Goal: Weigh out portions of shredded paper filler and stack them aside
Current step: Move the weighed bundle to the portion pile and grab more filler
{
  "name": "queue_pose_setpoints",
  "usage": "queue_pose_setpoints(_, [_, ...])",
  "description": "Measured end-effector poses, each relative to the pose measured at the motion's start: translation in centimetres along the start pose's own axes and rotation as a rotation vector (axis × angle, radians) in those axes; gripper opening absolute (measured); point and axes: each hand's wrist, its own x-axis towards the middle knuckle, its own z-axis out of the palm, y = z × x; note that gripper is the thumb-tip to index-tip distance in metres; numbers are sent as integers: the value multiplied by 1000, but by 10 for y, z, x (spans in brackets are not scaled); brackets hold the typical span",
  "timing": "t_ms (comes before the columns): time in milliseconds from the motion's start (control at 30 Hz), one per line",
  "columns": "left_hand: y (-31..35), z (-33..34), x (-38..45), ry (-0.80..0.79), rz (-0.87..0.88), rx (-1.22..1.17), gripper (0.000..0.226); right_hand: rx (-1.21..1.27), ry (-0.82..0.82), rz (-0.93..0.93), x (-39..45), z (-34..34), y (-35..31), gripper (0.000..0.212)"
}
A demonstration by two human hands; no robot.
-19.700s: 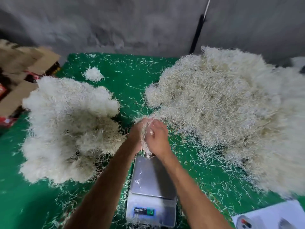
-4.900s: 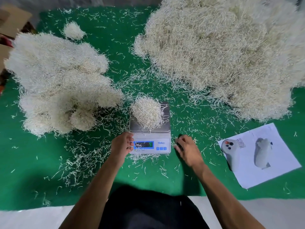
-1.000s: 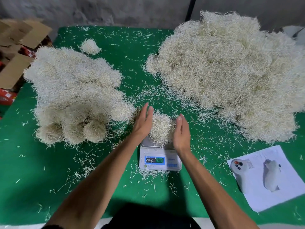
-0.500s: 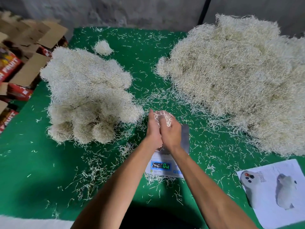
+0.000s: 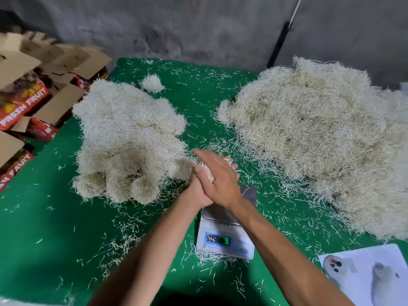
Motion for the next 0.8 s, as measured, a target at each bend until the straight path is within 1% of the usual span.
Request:
queue_pose_setpoints(33, [1,-1,6,-4,0,44,89,-17,4,27,4,-1,5,34])
queue_pose_setpoints(67, [6,-2,9,-27,-6,9,77,-40,21,36,7,-2,11,30])
queue_pose_setpoints(100, [7,-11,16,0,0,-47,71,-63,40,45,8,0,15,28])
queue_pose_setpoints(133, [14,-13,17,81,39,-30,68,-78,65,54,8,5,15,28])
queue_pose_setpoints(167, [18,-20,16,113,66,-69,71,-66,71,50,8,13,12,28])
queue_pose_setpoints(200, [16,-27,21,69,49,-140,75,-29,52,35,10,20,6,29])
queue_pose_setpoints(233, [12,-31,22,66,49,-158,75,14,16,13,11,26,-2,30])
queue_pose_setpoints(267, [8,-30,21,78,54,-174,68,38,-23,-2,13,30,-9,31])
queue_pose_setpoints(300, [7,-28,18,66,64,-100,61,38,-55,6,17,31,-13,33])
queue_pose_setpoints(367, [13,-18,9,10,1,-127,81,-5,-133,76,36,22,-9,38])
queue_pose_setpoints(400, [22,-16,3,-4,5,-126,83,-26,-177,100,43,16,-2,37])
queue_pose_setpoints(433, [33,-21,2,17,-18,-131,75,-31,-207,102,47,11,4,36])
queue_pose_setpoints(467, [41,-30,11,41,-15,-163,63,-24,-218,88,48,9,7,36])
queue_pose_setpoints(500, [48,-39,12,58,-11,-175,55,-9,-209,52,45,11,6,38])
queue_pose_setpoints(533, [52,-47,14,106,9,-200,55,0,-185,-5,41,16,3,40])
queue_pose_setpoints(567, [54,-51,12,129,32,-131,59,3,-160,-76,37,25,-3,42])
queue_pose_setpoints(600, [50,-55,13,76,28,-141,60,5,-144,-139,34,35,-9,42])
queue_pose_setpoints(633, [47,-53,11,54,-4,-170,52,-6,-137,-172,34,43,-12,41])
queue_pose_setpoints(667, [41,-51,8,44,-24,-130,42,-20,-136,-168,37,48,-14,40])
queue_pose_setpoints(700, [40,-45,2,-30,-83,-98,38,-38,-126,-140,42,50,-13,40])
queue_pose_setpoints(733, [40,-48,6,-45,-134,-114,48,-60,-100,-98,46,49,-10,40])
queue_pose_setpoints(767, [45,-53,8,7,-130,-79,56,-77,-66,-58,46,50,-6,39])
queue_pose_setpoints(800, [53,-60,13,69,-144,-75,60,-86,-36,-41,46,52,-3,37])
